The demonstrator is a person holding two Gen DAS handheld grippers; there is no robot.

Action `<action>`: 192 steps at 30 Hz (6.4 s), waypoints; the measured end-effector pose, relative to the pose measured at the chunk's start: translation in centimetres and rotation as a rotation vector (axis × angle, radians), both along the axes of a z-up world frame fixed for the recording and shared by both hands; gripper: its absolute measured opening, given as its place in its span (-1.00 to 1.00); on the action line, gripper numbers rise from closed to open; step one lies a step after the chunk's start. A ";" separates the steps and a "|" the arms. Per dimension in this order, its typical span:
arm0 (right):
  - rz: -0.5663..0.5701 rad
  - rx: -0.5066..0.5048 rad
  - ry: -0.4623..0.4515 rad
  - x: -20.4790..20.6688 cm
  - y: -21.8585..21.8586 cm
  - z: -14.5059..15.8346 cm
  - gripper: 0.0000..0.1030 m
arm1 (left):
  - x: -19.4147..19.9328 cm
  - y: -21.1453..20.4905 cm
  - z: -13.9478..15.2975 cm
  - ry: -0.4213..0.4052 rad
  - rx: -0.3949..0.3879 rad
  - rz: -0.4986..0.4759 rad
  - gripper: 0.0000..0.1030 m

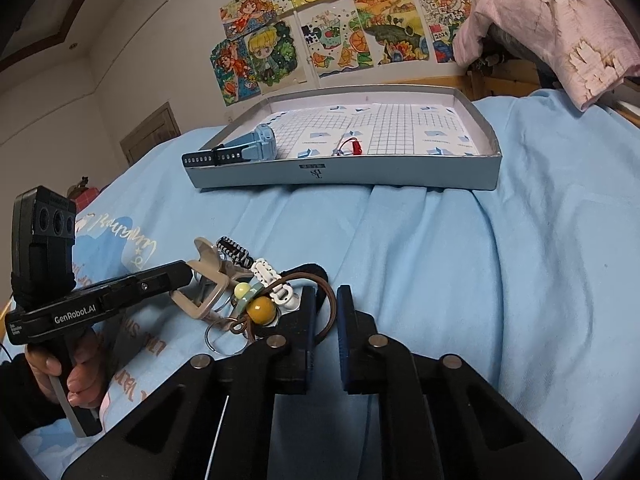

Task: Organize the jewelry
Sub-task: 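Grasp the beige clip keychain with the left tool while the right tool grasps the beaded cord, then carry the keychain with the left tool into the tray while the right tool releases the cord there, then withdraw both open tools from the tray above the remaining rings, then grasp the large metal ring with the left tool while the right tool grasps the black hair tie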

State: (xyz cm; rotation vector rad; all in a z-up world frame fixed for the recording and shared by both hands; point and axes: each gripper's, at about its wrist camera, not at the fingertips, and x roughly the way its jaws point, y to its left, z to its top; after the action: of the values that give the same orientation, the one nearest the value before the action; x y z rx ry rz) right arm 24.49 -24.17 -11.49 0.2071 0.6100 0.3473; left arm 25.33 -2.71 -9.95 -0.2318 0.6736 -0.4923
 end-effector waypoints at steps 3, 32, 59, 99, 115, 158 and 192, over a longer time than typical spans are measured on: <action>-0.006 0.013 0.005 0.0 -0.2 -0.1 -0.90 | 0.2 0.2 -0.2 0.017 -0.014 -0.007 -0.79; -0.023 0.015 -0.091 -1.6 -0.5 0.8 -0.95 | -1.2 0.2 0.3 -0.027 -0.018 -0.051 -0.86; -0.056 -0.022 -0.374 2.1 1.3 9.7 -0.95 | 2.1 4.2 8.9 -0.176 -0.081 0.190 -0.92; -0.136 -0.007 -0.247 8.3 2.6 7.4 -0.08 | 6.5 5.5 9.1 -0.198 0.013 0.343 0.41; -0.118 -0.038 -0.490 -6.0 2.6 12.3 0.91 | -6.2 4.3 11.1 -0.345 0.062 0.433 1.00; -0.189 -0.079 -0.338 -14.4 -0.1 7.3 0.92 | -14.4 2.0 7.7 -0.348 0.191 0.418 1.00; -0.108 -0.018 -0.234 -0.4 -0.8 6.9 0.71 | -0.4 3.7 6.2 -0.159 0.090 0.294 0.93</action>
State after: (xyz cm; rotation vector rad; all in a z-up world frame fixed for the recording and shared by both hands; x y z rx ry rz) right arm 24.08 -24.97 -4.57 0.1781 0.3694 0.2570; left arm 24.97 0.99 -3.79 -0.2002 0.4951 -0.1959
